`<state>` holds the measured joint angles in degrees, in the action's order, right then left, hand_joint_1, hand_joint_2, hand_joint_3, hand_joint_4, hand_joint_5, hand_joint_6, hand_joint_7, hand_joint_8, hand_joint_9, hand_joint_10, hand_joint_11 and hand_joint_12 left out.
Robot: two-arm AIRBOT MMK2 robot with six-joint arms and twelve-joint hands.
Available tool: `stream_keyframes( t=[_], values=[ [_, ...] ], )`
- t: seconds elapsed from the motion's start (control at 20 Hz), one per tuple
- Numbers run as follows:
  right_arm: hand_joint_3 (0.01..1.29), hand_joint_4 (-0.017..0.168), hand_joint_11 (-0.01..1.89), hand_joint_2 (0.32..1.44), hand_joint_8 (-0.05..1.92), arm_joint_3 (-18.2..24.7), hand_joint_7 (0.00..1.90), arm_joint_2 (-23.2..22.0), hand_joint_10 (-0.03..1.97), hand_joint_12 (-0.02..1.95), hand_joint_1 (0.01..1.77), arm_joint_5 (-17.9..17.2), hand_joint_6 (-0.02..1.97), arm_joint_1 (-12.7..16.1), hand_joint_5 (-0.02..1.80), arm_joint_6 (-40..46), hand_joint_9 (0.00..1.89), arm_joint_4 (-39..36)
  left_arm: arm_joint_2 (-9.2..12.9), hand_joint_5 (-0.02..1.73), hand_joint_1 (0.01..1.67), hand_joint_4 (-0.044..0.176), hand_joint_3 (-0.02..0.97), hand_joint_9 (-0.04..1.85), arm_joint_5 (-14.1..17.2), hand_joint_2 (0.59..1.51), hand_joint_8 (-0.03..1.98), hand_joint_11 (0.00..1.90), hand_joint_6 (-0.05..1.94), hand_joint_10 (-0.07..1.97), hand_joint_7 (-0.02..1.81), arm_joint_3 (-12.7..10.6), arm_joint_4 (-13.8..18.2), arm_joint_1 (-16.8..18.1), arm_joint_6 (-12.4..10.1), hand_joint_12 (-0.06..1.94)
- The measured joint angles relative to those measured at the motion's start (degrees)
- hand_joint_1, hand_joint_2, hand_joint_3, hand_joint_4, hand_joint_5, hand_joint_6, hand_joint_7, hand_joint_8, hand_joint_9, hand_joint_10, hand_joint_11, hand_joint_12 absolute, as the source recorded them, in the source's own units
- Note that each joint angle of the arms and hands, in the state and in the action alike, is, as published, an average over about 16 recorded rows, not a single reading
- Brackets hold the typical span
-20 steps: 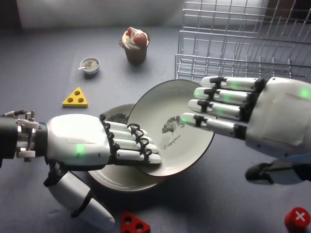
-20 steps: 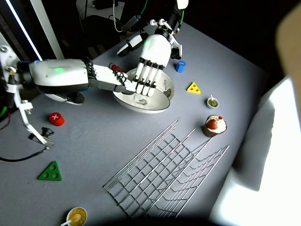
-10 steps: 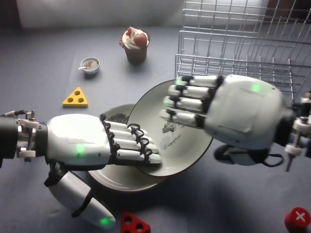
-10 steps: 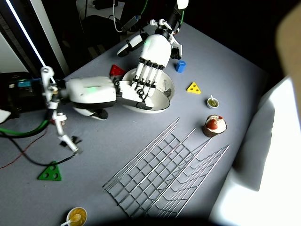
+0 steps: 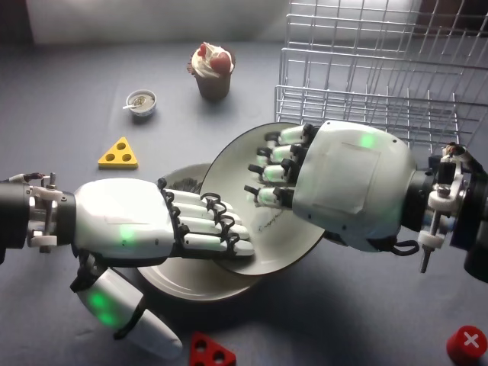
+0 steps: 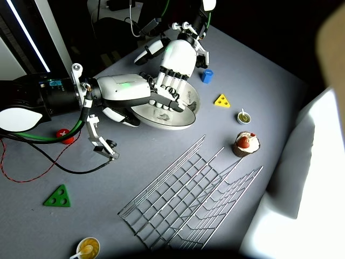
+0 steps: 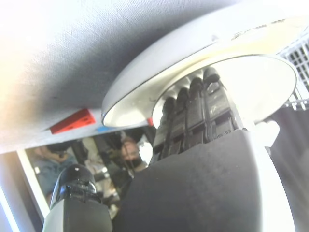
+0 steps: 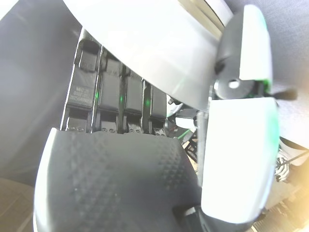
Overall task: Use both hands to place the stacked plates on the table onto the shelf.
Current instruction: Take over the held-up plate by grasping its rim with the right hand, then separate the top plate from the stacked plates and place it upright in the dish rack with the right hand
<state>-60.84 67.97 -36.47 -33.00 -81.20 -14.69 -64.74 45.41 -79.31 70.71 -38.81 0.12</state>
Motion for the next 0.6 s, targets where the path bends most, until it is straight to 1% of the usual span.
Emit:
stream_keyframes(
  t=[0.35, 0.5, 0.6],
  values=[
    [0.01, -0.003, 0.96, 0.87, 0.2, 1.2, 1.04, 0.0, 0.37, 0.89, 1.33, 0.3, 0.49, 0.0, 0.93, 0.0, 1.01, -0.9, 0.3, 0.11, 0.03, -0.004, -0.006, 0.14, 0.2, 0.985, -0.02, 0.15, -0.02, -0.02, 0.1, 0.0, -1.2, 0.1, 0.0, 0.0],
    [0.01, -0.004, 1.03, 0.87, 0.26, 2.4, 1.11, -0.2, 0.49, 1.09, 1.36, 0.3, 0.62, -0.1, 0.98, 0.0, 1.09, -0.9, 1.2, 0.12, 0.03, -0.003, -0.007, 0.15, 0.3, 0.984, -0.01, 0.15, -0.01, -0.01, 0.12, 0.2, -2.1, 0.2, 0.0, 0.0],
    [0.01, -0.004, 1.04, 0.87, 0.31, 3.4, 1.13, -0.5, 0.55, 1.19, 1.37, 0.4, 0.69, -0.1, 0.99, 0.0, 1.1, -0.8, 2.2, 0.13, 0.03, -0.003, -0.007, 0.16, 0.4, 0.983, 0.0, 0.16, -0.01, -0.01, 0.14, 0.5, -3.0, 0.4, 0.0, 0.01]
  ],
)
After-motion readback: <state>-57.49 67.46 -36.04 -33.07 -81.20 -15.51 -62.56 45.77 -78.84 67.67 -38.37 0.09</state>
